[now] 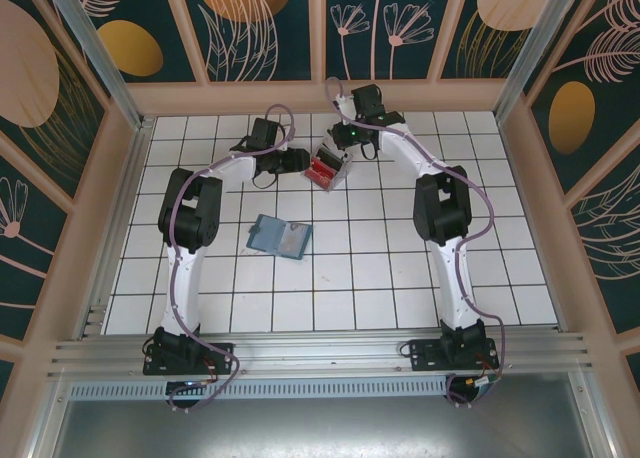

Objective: Put the credit cards into the card holder
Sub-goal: Pick up the credit card from the storage box.

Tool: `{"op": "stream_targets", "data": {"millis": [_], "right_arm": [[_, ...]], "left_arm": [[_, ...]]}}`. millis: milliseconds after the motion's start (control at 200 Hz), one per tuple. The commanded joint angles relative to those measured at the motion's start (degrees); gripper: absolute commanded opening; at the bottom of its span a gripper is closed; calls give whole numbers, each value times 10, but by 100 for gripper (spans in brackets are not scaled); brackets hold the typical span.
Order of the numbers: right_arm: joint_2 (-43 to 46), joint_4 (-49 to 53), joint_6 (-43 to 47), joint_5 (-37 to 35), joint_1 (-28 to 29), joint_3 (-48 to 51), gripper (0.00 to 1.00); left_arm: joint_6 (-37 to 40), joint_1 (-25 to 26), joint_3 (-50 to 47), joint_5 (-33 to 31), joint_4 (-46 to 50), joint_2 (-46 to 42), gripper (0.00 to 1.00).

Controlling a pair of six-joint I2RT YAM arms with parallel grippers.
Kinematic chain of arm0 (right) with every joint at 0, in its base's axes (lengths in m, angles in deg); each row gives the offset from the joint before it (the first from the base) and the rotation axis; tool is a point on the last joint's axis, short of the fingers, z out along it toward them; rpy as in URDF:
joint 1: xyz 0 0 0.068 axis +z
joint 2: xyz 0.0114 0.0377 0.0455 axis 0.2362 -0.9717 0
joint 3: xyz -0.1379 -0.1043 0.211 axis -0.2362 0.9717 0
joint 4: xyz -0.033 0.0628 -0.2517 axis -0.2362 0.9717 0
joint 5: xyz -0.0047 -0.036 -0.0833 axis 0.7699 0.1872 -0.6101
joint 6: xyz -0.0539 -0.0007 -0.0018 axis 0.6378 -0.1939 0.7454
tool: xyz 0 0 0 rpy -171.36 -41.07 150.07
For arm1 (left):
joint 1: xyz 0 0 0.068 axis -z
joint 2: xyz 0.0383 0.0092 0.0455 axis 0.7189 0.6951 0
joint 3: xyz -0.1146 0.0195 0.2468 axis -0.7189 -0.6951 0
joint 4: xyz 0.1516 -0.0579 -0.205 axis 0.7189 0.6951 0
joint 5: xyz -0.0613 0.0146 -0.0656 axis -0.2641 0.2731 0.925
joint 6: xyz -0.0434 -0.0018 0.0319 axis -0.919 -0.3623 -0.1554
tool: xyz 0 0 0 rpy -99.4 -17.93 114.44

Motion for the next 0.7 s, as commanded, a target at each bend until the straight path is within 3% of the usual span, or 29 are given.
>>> {"op": "stream_targets", "data": {"millis": [0,410,696], "right_arm": [[11,8,19,5,9,-20,8],[25,-5,7,11,2,-7,7],[42,-32,-50,102,-35,21,7]], "left_arm": [[-2,0,-21,0,38,-3,55],[-6,0,-18,10,35,-10,55],[-6,-1,-21,10,36,-13,55]]}}
